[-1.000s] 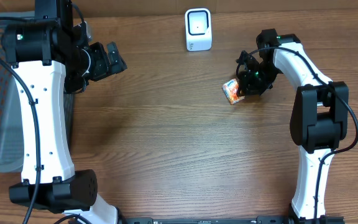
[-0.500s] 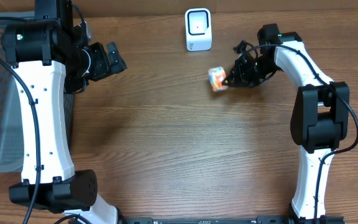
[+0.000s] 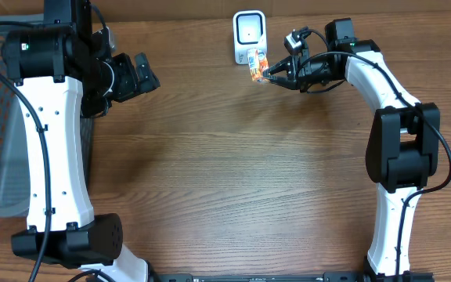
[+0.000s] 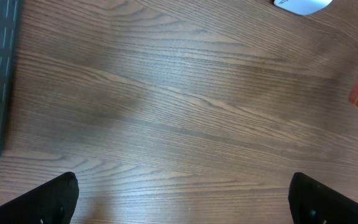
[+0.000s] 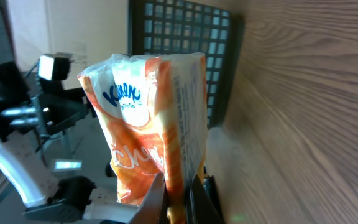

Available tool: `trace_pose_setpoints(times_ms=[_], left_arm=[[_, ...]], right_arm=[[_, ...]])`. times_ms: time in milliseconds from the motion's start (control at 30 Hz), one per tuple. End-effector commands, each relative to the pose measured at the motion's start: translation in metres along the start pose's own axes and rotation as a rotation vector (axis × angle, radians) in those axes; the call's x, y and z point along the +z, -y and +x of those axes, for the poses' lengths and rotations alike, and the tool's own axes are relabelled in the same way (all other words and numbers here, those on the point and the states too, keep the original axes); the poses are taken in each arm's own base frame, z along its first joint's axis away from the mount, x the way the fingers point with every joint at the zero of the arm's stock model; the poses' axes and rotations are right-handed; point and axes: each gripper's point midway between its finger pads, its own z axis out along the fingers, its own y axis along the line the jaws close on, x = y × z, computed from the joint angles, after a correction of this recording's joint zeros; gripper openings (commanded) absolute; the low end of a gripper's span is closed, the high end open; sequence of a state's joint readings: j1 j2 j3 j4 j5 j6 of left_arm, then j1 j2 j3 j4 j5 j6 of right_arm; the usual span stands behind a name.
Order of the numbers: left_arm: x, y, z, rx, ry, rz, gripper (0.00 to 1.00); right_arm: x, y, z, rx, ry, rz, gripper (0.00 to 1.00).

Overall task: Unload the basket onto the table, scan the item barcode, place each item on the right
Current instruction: 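Hold the Kleenex pack up to the white scanner, then carry the Kleenex pack off the table's right edge and release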

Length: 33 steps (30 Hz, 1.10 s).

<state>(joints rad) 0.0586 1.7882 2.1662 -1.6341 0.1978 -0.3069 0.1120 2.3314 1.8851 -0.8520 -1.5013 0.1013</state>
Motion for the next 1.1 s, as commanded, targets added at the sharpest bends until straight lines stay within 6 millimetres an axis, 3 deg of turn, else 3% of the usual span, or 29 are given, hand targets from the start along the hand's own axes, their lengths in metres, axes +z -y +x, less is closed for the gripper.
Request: trace_pose_setpoints(times_ms=[0,100,233,333,400,533,633,700,733,867,1067], left_arm=[[0.004,0.002,0.000,0.019,-0.012,0.000,1.00],[0.004,0.002,0.000,0.019,-0.012,0.000,1.00],[0.004,0.002,0.000,0.019,-0.012,0.000,1.00],[0.004,0.002,0.000,0.019,-0.012,0.000,1.00],[0.004,0.002,0.000,0.019,-0.012,0.000,0.99],[0.004,0.002,0.000,0.019,-0.012,0.000,1.00],[0.004,0.002,0.000,0.019,-0.012,0.000,1.00],[0.004,0.002,0.000,0.019,-0.012,0.000,1.00],[0.004,0.002,0.000,0.019,-0.012,0.000,1.00],[0.004,0.002,0.000,0.019,-0.012,0.000,1.00],[0.004,0.002,0.000,0.019,-0.012,0.000,1.00]], right_arm=[[-0.001,-0.025,-0.004,-0.021,-0.012,-0.067,0.04],[-0.001,-0.017,-0.011,0.032,0.003,-0.015,0.04],[-0.008,0.045,-0.031,0.261,0.165,0.345,0.04],[-0.025,0.073,-0.044,0.272,0.269,0.567,0.04],[-0.041,0.080,-0.051,0.273,0.331,0.718,0.04],[-0.095,0.059,-0.078,0.134,0.509,1.175,0.04],[-0.117,0.030,-0.097,-0.009,0.626,1.407,0.04],[-0.121,0.015,-0.108,-0.113,0.670,1.515,0.04],[-0.116,0.004,-0.118,-0.233,0.679,1.590,0.04],[-0.093,-0.009,-0.138,-0.434,0.694,1.676,0.04],[-0.043,-0.007,-0.165,-0.774,0.567,1.744,0.04]])
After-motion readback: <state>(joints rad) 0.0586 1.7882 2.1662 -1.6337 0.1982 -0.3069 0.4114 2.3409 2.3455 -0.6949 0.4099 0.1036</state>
